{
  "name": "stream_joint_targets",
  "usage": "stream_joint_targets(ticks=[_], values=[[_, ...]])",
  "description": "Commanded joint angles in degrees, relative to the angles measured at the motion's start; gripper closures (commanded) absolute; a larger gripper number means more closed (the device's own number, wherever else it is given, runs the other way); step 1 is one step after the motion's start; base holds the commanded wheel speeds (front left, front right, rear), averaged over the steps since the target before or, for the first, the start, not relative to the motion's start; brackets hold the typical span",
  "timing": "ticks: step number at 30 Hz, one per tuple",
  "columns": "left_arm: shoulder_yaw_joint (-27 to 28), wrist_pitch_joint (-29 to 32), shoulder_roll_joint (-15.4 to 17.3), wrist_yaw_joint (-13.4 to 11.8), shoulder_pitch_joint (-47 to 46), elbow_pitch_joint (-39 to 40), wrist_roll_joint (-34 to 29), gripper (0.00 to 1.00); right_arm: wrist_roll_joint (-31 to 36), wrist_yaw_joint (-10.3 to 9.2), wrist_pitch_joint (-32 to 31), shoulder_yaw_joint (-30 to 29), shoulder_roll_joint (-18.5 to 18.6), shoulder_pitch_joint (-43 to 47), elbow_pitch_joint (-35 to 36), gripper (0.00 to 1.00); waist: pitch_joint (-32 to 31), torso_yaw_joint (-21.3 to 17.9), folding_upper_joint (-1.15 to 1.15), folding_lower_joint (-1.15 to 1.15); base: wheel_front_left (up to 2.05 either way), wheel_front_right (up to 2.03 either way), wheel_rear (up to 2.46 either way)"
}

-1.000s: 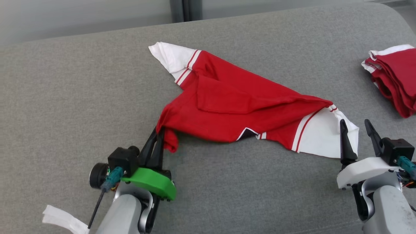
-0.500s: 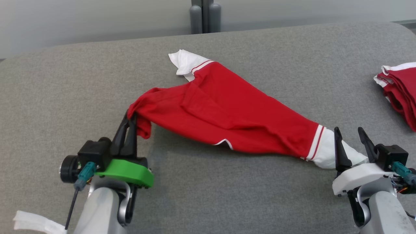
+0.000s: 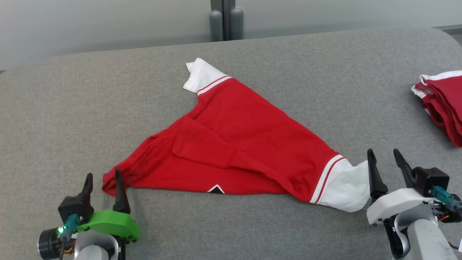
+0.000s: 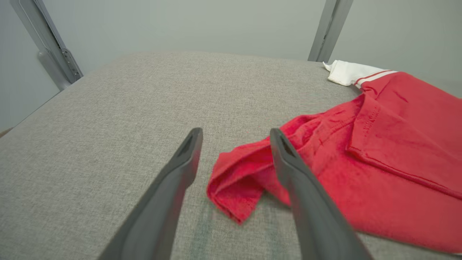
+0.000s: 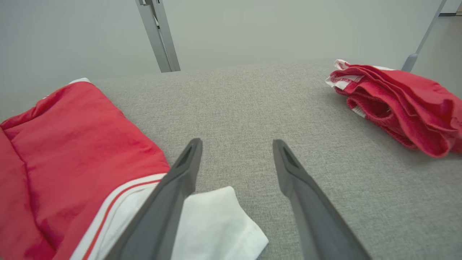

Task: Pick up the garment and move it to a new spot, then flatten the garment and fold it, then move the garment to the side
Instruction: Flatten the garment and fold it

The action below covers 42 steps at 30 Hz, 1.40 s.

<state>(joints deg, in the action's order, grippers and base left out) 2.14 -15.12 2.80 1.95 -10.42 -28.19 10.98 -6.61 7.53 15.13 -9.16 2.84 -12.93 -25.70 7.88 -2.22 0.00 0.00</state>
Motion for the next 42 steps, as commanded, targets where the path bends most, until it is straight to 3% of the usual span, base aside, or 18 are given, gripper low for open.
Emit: stream_joint_targets(ticks=[1,9,16,29,30,31,32,42], values=[[0.3,0.0,0.2,-0.5,0.9,0.4,0.2,0.00,-0.1,-0.09,0.0,0.0,0.2,0.6,-0.2,0.00,-0.2,0.1,0.00,0.00,0.00,0.00,0.00],[-5.9,0.0,0.2,2.6,-2.9,3.2,2.1,0.00,-0.6,-0.09,0.0,1.2,0.2,-0.8,0.5,0.00,1.5,-0.6,0.00,0.00,0.00,0.00,0.00],[-12.6,0.0,0.3,4.3,-9.1,-3.6,4.3,0.00,-0.7,-0.09,0.0,2.7,0.2,-2.0,0.6,0.00,4.4,-3.4,0.00,0.00,0.00,0.00,0.00],[-12.6,0.0,0.3,4.5,-15.2,-15.1,4.7,0.01,-0.6,-0.09,0.0,3.4,0.2,-3.5,1.2,0.00,7.9,-6.7,0.00,0.00,0.00,0.00,0.00],[-12.6,0.0,0.3,4.5,-15.5,-15.3,4.8,0.51,-0.5,-0.09,0.0,3.4,0.2,-3.6,1.2,0.00,8.0,-6.7,0.00,0.00,0.00,0.00,0.00],[-12.7,0.0,0.3,4.6,-15.6,-15.5,4.8,0.69,-0.4,-0.09,0.0,3.4,0.2,-3.7,1.2,0.00,8.0,-6.6,0.00,0.00,0.00,0.00,0.00],[-12.8,0.0,0.3,4.7,-15.6,-15.6,5.1,1.00,-0.4,-0.09,0.0,3.4,0.2,-3.8,1.1,0.00,8.0,-6.5,0.00,0.00,0.00,0.00,0.00],[-12.6,0.0,0.3,4.5,-12.1,-8.2,7.3,1.00,0.1,-0.09,0.0,2.5,0.2,-2.1,0.2,0.00,4.7,-2.9,0.00,0.00,0.00,0.00,0.00]])
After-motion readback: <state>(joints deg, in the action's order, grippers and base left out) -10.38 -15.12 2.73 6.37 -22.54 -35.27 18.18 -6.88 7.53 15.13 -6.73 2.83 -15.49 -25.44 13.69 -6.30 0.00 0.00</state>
